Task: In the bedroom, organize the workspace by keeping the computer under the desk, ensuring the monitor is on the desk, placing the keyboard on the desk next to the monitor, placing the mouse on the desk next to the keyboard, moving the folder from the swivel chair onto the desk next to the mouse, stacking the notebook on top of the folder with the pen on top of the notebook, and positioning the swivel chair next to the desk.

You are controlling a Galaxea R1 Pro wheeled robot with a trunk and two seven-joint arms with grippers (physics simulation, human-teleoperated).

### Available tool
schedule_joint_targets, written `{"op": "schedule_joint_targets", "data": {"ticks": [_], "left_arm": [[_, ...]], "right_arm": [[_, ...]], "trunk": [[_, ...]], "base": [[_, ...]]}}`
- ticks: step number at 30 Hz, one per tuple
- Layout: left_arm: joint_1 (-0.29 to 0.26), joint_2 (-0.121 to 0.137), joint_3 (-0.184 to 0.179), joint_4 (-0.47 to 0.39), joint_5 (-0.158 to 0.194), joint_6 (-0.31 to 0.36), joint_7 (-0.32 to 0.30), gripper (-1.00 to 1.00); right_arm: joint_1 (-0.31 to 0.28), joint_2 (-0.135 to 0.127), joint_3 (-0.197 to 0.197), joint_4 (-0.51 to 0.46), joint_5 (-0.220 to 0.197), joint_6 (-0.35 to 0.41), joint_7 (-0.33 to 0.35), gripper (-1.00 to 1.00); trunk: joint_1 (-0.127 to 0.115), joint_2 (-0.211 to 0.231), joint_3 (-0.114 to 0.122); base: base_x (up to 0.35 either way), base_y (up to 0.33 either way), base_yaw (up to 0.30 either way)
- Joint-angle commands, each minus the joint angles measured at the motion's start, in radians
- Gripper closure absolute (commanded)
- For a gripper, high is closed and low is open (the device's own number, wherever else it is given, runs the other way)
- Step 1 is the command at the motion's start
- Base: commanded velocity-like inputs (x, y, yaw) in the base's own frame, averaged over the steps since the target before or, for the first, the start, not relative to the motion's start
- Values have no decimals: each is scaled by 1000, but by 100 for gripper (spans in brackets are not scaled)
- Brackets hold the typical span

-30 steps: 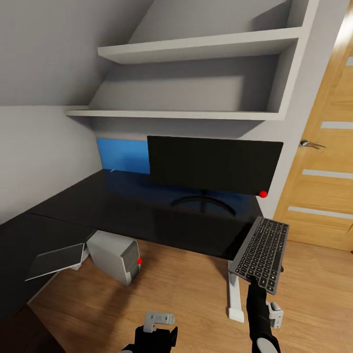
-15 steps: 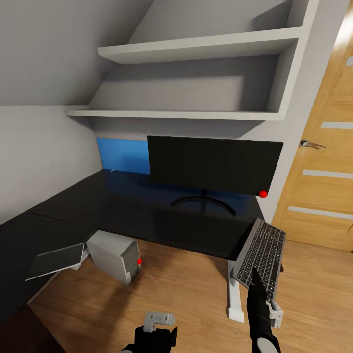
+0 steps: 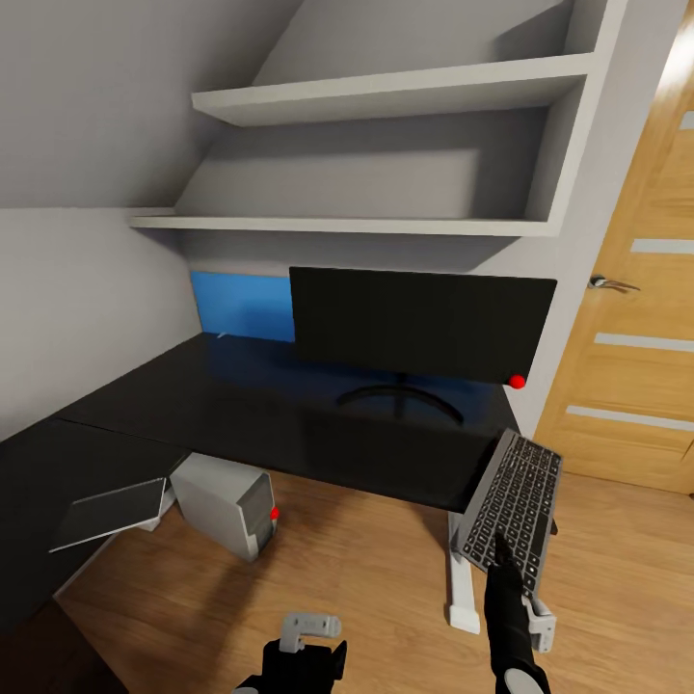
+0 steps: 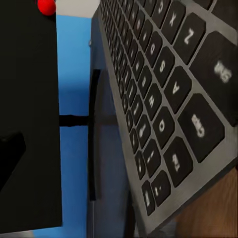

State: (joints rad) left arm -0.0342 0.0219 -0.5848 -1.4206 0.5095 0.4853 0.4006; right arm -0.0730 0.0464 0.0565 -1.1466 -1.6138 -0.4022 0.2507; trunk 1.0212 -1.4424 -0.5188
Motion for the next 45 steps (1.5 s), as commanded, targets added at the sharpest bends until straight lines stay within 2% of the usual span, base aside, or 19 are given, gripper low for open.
{"op": "schedule_joint_targets", "data": {"ticks": [1,8,13,22,45], "left_arm": [[-1,1,-3,-1,10,1,10,-100],[-1,1,-3,-1,10,1,10,-100],[-1,1,-3,-1,10,1,9,-100],[-1,1,-3,-1,10,1,9,-100],[-1,1,-4,-1,10,1,10,-100]], "right_arm": [[-1,0,2,4,-11,-4,5,-100],[-1,0,0,11,-12,6,-32,-100],[-1,0,-3,11,-12,49,-79,-100],[-1,0,-4,11,-13,61,-133,-100],[-1,2,-4,11,-13,61,-136,-100]], "trunk": [[0,-1,-1],[0,-1,-1],[0,-1,-1],[0,-1,-1],[0,-1,-1]], "base": [[0,0,0],[0,0,0],[0,0,0],[0,0,0],[-37,0,0]]}}
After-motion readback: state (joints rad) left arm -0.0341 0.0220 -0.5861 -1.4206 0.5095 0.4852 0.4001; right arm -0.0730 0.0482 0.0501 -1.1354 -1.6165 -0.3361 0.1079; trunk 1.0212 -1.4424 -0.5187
